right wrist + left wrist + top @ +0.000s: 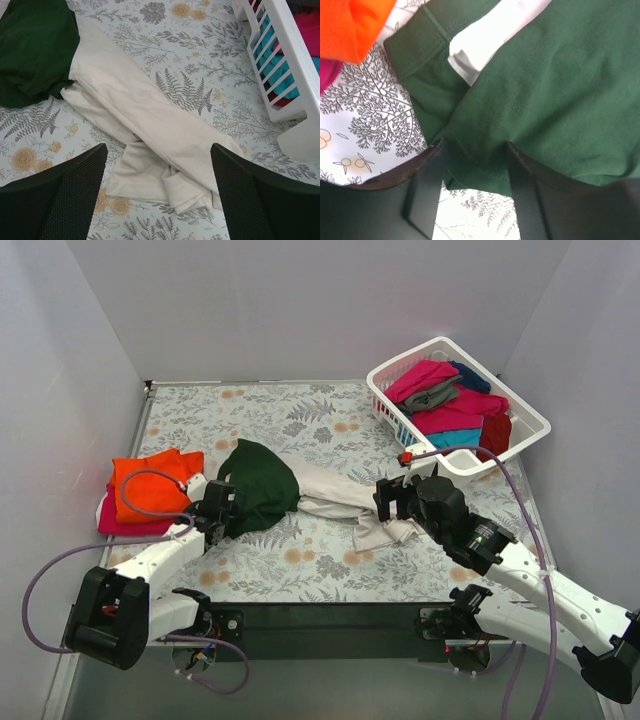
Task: Fold and stack the t-shirts
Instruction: Flatten the tshirt out
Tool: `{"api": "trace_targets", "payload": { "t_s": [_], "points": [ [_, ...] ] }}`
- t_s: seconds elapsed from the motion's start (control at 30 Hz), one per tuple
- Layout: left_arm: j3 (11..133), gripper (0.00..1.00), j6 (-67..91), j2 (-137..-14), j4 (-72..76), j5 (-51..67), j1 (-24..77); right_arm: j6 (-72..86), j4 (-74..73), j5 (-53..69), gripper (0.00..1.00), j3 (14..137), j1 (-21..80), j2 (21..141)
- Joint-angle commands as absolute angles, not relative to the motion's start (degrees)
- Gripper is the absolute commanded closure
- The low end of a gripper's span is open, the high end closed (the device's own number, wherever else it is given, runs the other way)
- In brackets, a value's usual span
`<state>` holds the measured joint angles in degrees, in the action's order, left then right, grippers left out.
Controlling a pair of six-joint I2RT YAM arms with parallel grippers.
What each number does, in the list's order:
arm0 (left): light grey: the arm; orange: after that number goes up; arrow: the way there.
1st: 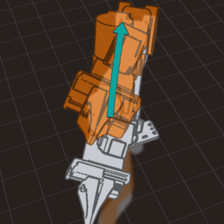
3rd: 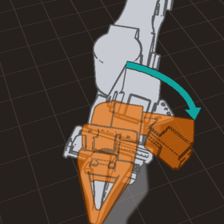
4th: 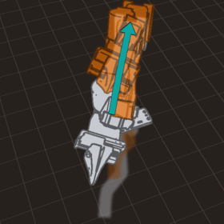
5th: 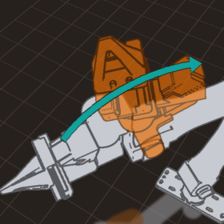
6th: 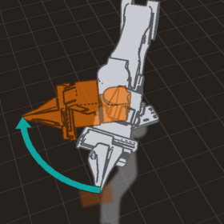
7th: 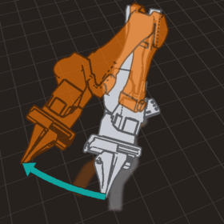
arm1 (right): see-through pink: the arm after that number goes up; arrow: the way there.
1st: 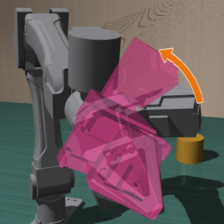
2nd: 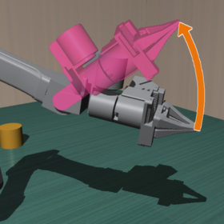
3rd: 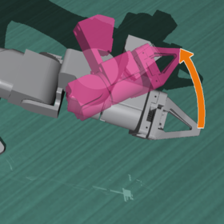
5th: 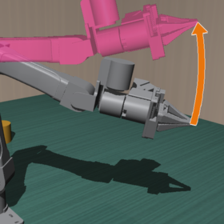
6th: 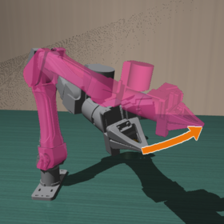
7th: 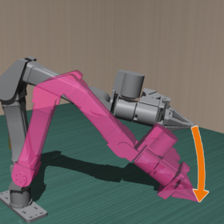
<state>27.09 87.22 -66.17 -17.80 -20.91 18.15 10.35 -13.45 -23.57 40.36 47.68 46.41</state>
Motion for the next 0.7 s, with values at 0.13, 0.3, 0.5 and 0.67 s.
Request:
{"api": "trace_targets", "payload": {
  "t_s": [0.13,0.3,0.5,0.67],
  "points": [
    [24.08,0.67,88.86,-60.91,-17.49,-19.25,17.84,9.84,-10.29,-22.15,0.23,39.73,47.64,47.11],
    [25.22,0.76,88.16,-58.28,-19.86,-19.16,17.93,10.19,-10.02,-20.05,0.23,38.68,47.64,49.04],
    [27.68,1.0,85.96,-56.78,-20.92,-18.9,17.84,12.91,-10.11,-17.59,0.23,33.94,47.64,50.01],
    [33.55,1.0,84.2,-55.38,-21.09,-18.54,17.84,14.67,-10.11,-15.99,0.23,30.68,47.64,51.15]
  ]
}}
